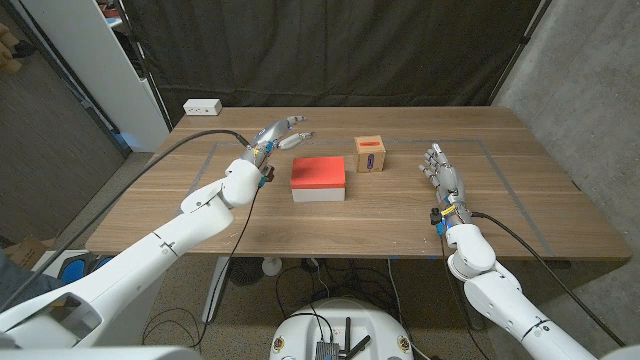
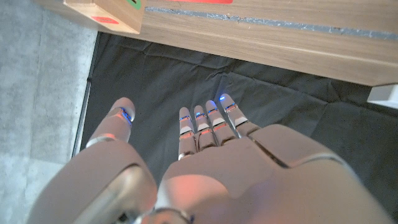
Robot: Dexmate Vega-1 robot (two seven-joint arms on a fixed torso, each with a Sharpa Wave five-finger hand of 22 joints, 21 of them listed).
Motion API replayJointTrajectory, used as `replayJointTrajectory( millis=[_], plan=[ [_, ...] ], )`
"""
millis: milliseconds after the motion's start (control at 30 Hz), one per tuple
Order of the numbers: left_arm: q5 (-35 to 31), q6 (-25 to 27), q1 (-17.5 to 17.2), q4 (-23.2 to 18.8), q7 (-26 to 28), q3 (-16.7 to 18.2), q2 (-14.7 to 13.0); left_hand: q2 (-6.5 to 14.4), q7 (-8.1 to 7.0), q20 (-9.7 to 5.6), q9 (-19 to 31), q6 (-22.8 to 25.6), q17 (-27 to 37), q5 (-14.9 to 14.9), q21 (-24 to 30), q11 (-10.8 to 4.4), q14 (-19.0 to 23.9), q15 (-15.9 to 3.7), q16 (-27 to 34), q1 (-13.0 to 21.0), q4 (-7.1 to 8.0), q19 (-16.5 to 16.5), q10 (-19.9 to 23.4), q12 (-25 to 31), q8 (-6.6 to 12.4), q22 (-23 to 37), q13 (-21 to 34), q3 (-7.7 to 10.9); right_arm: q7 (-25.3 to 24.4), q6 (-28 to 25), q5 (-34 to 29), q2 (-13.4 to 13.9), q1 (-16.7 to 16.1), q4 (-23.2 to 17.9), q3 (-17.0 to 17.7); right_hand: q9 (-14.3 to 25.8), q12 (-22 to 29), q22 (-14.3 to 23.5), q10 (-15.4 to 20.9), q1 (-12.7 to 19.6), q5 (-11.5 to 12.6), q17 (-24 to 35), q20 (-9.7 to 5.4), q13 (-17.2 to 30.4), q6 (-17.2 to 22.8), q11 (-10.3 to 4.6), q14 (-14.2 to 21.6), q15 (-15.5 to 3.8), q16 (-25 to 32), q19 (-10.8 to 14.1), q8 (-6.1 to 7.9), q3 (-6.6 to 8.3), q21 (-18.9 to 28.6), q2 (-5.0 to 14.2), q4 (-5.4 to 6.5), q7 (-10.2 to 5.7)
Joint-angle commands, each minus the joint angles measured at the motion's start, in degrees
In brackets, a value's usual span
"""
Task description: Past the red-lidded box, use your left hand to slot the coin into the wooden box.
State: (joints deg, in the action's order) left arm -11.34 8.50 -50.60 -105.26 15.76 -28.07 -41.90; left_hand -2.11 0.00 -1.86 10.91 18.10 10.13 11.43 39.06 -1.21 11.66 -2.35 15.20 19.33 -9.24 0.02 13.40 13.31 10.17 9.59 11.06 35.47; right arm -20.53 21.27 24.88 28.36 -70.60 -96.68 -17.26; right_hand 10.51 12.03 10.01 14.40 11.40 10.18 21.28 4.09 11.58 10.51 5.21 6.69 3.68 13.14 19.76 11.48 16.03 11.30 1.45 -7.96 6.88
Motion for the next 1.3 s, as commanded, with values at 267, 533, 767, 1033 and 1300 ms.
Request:
replayJointTrajectory(
  millis=[267,533,767,1033,1300],
  plan=[
    [21.2,-20.4,-10.9,6.4,2.2,8.8,2.5,-0.5,0.68,-1.34,0.0,0.7,0.1,-0.3,-0.7,0.78,1.1,-1.36,-0.3,-1.5,0.31,0.9,1.0,0.0,0.65,0.0,0.1,-1.07,3.4,-0.3,0.0,2.4,0.2,-2.0,-1.0,0.3,-0.4,0.1,-0.2,0.0,-0.1,-0.1,-0.33,0.2,0.0,-0.22,0.7,-0.28,0.3,0.6,-0.15,-0.02,0.3,-0.07,-0.18,0.04],
    [25.5,-26.4,-10.1,11.3,1.0,8.1,6.7,-1.7,0.81,-5.03,-0.3,1.1,0.0,-0.5,-1.7,0.11,3.4,-1.96,-1.1,-3.6,0.29,4.8,2.5,-0.3,0.71,-0.1,-0.1,-2.22,5.0,1.6,1.4,3.1,-0.6,-0.5,0.0,0.3,-0.6,0.1,-0.7,-0.1,-0.1,-0.1,-0.50,0.1,-0.9,-0.05,0.4,-0.36,0.2,0.6,-0.48,-0.13,0.2,-0.20,-0.17,0.45],
    [29.8,-28.5,-10.1,12.9,-1.6,7.8,8.3,-1.7,1.25,-4.34,-0.4,-2.1,0.0,-0.6,-4.4,0.75,0.2,-1.18,-3.4,-4.6,0.31,2.5,-0.9,-1.9,0.02,0.0,-0.1,-2.58,6.5,3.7,2.4,3.1,-0.4,0.9,0.7,0.3,-0.9,0.1,-1.4,-0.1,-0.1,-0.1,-0.42,0.1,-1.3,0.00,0.3,-0.12,0.1,0.3,-0.56,-0.20,0.1,-0.25,-0.15,-0.07],
    [31.8,-29.2,-10.7,12.7,-2.0,8.1,8.9,-1.8,1.34,-4.01,-0.4,-2.1,0.0,-0.7,-4.9,0.85,-0.3,-0.85,-3.7,-4.8,0.32,2.1,-1.1,-1.9,0.11,0.0,-0.1,-2.67,7.8,4.1,2.7,3.0,0.7,2.4,0.3,0.3,-0.8,0.1,-1.5,-0.2,-0.1,-0.1,-0.46,0.1,-1.1,0.08,0.2,-0.09,0.1,0.1,-0.43,-0.23,0.0,-0.25,-0.14,0.35],
    [31.9,-29.3,-11.6,12.4,-1.3,8.3,9.0,-1.6,1.34,-3.82,-0.4,-1.8,0.0,-0.6,-5.3,0.81,-0.1,-0.83,-3.7,-4.9,0.33,2.1,-0.8,-1.8,0.36,0.0,-0.1,-2.63,8.1,4.0,2.9,2.5,1.4,3.2,-0.2,0.3,-0.7,0.1,-1.3,-0.2,-0.1,-0.1,-0.47,0.1,-1.0,0.06,0.1,-0.05,0.1,0.1,-0.36,-0.26,0.0,-0.24,-0.13,0.32]
  ],
)
